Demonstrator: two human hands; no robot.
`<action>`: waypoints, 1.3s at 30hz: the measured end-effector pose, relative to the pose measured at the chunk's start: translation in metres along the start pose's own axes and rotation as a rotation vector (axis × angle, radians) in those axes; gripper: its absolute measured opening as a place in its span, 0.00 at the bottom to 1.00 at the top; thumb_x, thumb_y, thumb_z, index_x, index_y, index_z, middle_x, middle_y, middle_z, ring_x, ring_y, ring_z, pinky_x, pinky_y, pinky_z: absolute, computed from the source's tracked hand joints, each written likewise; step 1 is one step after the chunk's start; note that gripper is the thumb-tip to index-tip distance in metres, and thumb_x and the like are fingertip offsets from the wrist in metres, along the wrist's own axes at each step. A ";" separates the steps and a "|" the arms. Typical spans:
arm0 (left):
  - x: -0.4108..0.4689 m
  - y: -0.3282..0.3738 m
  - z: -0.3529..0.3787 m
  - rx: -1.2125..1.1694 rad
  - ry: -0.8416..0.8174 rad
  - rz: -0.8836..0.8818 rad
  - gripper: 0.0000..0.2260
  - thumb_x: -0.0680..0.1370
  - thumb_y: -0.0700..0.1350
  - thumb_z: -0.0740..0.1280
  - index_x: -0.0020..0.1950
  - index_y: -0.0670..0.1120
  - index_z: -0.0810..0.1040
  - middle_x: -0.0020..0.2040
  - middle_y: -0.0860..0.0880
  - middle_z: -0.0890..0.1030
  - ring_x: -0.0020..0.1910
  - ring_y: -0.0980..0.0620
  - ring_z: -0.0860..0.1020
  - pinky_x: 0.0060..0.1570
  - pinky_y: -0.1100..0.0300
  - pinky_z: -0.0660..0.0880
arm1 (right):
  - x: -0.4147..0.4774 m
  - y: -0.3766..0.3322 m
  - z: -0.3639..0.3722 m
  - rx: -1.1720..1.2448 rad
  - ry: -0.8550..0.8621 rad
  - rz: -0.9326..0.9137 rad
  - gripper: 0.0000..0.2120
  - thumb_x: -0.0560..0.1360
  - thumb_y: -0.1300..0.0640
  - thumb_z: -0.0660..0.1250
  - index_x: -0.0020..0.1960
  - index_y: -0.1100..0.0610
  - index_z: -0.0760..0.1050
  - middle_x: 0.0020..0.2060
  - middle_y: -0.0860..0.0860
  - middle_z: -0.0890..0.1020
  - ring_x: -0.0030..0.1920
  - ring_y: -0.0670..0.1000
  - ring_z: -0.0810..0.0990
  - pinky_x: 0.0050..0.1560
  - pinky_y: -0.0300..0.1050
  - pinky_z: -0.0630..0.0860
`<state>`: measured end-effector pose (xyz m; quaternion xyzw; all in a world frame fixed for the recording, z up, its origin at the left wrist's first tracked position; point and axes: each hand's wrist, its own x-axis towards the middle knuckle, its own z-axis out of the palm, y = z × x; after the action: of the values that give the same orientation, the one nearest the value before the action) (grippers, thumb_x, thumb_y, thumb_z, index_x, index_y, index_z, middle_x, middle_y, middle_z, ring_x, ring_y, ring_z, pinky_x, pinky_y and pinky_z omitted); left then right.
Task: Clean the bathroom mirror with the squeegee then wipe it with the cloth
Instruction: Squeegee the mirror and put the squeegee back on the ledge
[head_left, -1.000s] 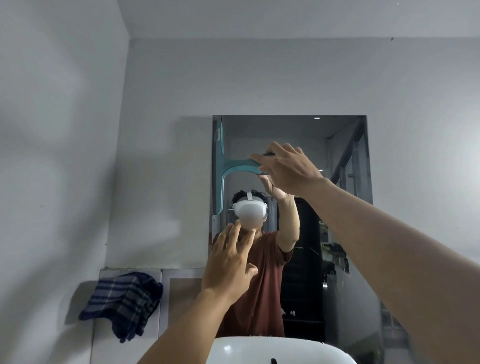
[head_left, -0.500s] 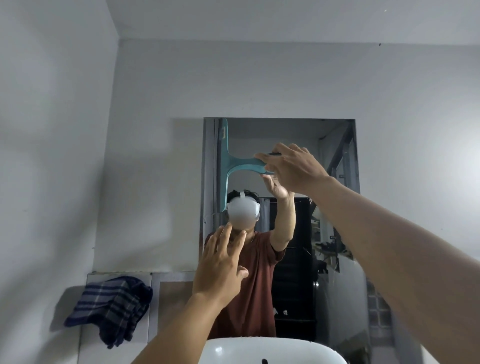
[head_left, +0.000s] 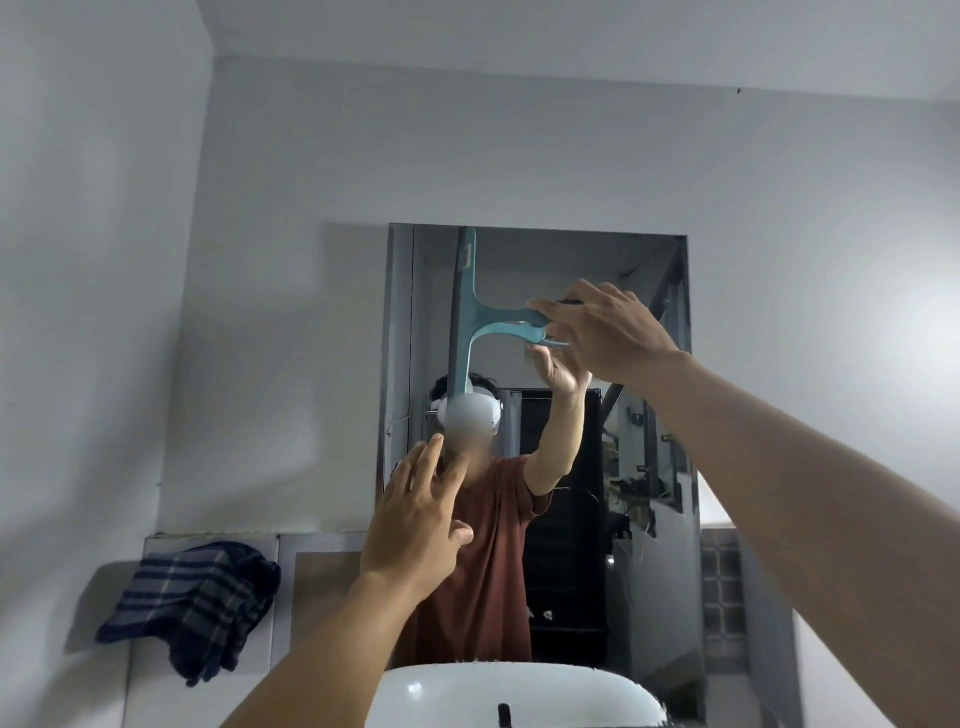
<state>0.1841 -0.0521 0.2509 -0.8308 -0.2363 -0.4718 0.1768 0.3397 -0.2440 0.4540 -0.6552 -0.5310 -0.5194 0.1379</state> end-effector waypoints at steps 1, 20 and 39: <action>0.000 0.000 0.000 0.001 -0.001 0.000 0.41 0.70 0.56 0.76 0.79 0.52 0.62 0.80 0.43 0.59 0.78 0.40 0.59 0.71 0.42 0.68 | 0.000 0.002 -0.002 -0.005 -0.002 0.004 0.23 0.83 0.51 0.61 0.77 0.43 0.65 0.61 0.54 0.76 0.59 0.60 0.77 0.60 0.60 0.76; 0.001 0.005 -0.005 0.000 -0.035 -0.021 0.42 0.70 0.55 0.77 0.79 0.52 0.61 0.80 0.44 0.57 0.79 0.41 0.56 0.71 0.41 0.69 | -0.064 0.076 0.002 0.051 -0.021 0.304 0.21 0.85 0.53 0.56 0.77 0.45 0.66 0.58 0.55 0.76 0.53 0.61 0.79 0.52 0.56 0.78; -0.001 0.010 -0.011 -0.008 -0.011 -0.002 0.46 0.64 0.52 0.82 0.77 0.48 0.66 0.76 0.40 0.65 0.76 0.37 0.63 0.68 0.40 0.70 | -0.099 0.074 0.009 0.062 0.018 0.514 0.20 0.85 0.54 0.54 0.77 0.47 0.66 0.49 0.57 0.77 0.43 0.60 0.78 0.40 0.48 0.71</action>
<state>0.1814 -0.0661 0.2547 -0.8339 -0.2363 -0.4683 0.1719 0.4170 -0.3221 0.3956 -0.7595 -0.3616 -0.4565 0.2900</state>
